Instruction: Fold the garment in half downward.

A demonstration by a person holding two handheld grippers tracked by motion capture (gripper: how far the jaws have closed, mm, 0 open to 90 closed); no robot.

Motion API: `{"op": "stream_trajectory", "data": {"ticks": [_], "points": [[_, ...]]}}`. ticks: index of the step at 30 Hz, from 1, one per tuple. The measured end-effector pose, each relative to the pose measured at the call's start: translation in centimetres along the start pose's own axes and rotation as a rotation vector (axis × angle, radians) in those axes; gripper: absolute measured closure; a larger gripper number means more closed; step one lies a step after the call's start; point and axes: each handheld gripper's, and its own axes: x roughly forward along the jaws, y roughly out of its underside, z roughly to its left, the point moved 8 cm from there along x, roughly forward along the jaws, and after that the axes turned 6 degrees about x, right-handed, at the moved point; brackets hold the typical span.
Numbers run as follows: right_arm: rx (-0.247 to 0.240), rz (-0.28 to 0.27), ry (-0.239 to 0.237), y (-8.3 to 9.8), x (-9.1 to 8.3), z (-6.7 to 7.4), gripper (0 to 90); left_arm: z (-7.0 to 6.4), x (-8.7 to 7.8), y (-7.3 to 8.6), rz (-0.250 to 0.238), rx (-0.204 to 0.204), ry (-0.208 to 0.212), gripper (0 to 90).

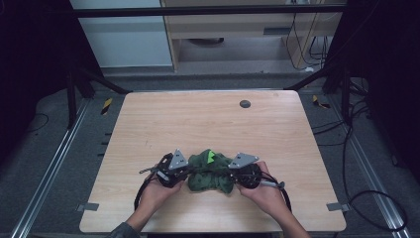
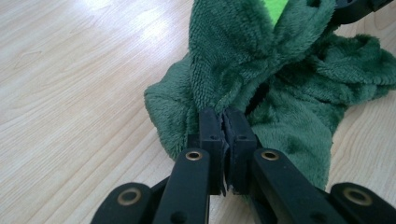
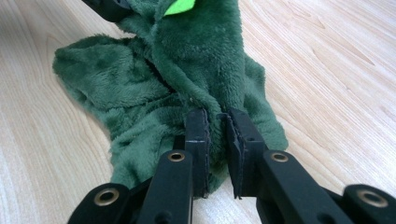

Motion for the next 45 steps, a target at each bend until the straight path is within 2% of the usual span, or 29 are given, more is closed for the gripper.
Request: {"op": "stream_trajectory", "data": {"ticks": [10,21,27,34,38,42,45], "points": [[-0.005,-0.003,-0.001,0.4,-0.3,0.2,83.0,-0.5,-0.4,0.3,-0.023,-0.003,-0.005,87.8],[-0.012,-0.021,0.011,0.6,-1.0,0.6,82.8,-1.2,-1.1,0.2,-0.05,0.004,-0.008,87.8],[-0.011,-0.022,0.008,1.3,-1.0,0.9,82.1,-1.6,-0.7,1.1,-0.037,0.01,-0.007,87.8],[-0.013,-0.029,0.006,2.1,-1.0,1.6,78.5,-2.3,-0.7,2.0,-0.047,0.008,-0.015,87.0],[-0.023,-0.025,0.009,2.4,-1.2,1.8,76.7,-2.7,-0.9,2.2,-0.059,0.001,-0.021,84.0],[-0.015,-0.023,0.011,2.8,-1.4,1.8,74.5,-2.9,-1.1,2.6,-0.062,0.0,-0.031,77.0],[-0.006,-0.02,0.013,3.2,-1.5,1.7,72.5,-2.9,-1.3,2.9,-0.063,-0.016,-0.037,73.4]]}}
